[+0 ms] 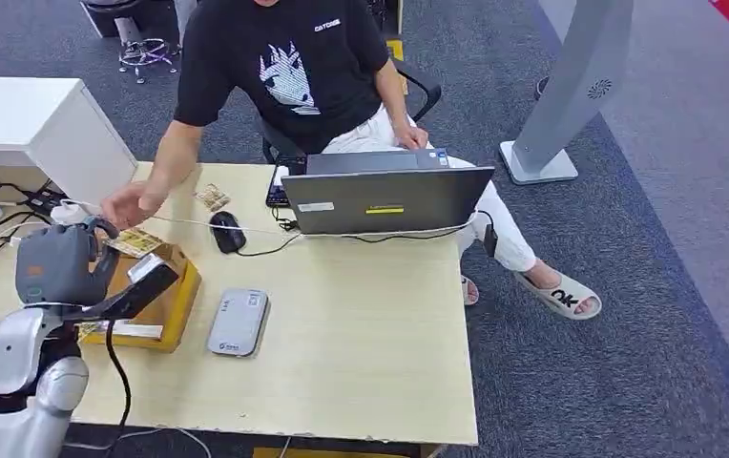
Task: Pass the card to the sensor for recognition and then transmit it.
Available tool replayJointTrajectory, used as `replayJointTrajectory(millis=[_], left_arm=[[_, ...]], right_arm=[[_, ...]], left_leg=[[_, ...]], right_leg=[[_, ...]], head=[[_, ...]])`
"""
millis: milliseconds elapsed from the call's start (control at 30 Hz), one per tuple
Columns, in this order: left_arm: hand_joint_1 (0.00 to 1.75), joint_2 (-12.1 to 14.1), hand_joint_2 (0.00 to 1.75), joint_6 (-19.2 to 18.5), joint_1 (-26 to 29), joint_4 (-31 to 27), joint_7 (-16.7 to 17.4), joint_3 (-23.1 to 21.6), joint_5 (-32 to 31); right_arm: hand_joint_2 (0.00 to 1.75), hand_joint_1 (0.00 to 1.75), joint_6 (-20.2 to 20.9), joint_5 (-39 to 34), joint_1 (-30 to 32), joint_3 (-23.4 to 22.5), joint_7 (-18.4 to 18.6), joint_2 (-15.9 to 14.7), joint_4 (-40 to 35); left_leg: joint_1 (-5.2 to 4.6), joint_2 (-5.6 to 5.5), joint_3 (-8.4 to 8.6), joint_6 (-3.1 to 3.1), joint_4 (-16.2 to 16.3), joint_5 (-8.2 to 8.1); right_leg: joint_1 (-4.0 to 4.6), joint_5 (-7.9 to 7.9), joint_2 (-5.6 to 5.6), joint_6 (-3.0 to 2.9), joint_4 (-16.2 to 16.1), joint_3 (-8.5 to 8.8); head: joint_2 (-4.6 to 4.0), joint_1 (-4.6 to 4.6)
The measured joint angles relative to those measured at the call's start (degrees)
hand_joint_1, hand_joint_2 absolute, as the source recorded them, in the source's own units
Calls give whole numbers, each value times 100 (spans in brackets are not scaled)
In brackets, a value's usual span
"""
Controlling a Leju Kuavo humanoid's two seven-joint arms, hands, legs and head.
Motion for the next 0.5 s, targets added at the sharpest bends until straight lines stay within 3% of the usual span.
replayJointTrajectory(millis=[200, 500], left_arm=[[175, 0, 175, -109, -737, 400, 63, 61, -101], [175, -83, 175, -170, -1121, 645, 127, 59, -287]], right_arm=[[175, 0, 50, 101, -15, 0, -2, 0, -13], [175, 0, 48, 144, -35, -2, -2, 0, -22]], left_leg=[[-1, 4, 1, 3, 0, 3], [-3, 4, 0, 4, 1, 2]], right_leg=[[0, 4, 2, 3, 0, 3], [-1, 4, 5, 4, 0, 0]], head=[[0, 0], [0, 0]])
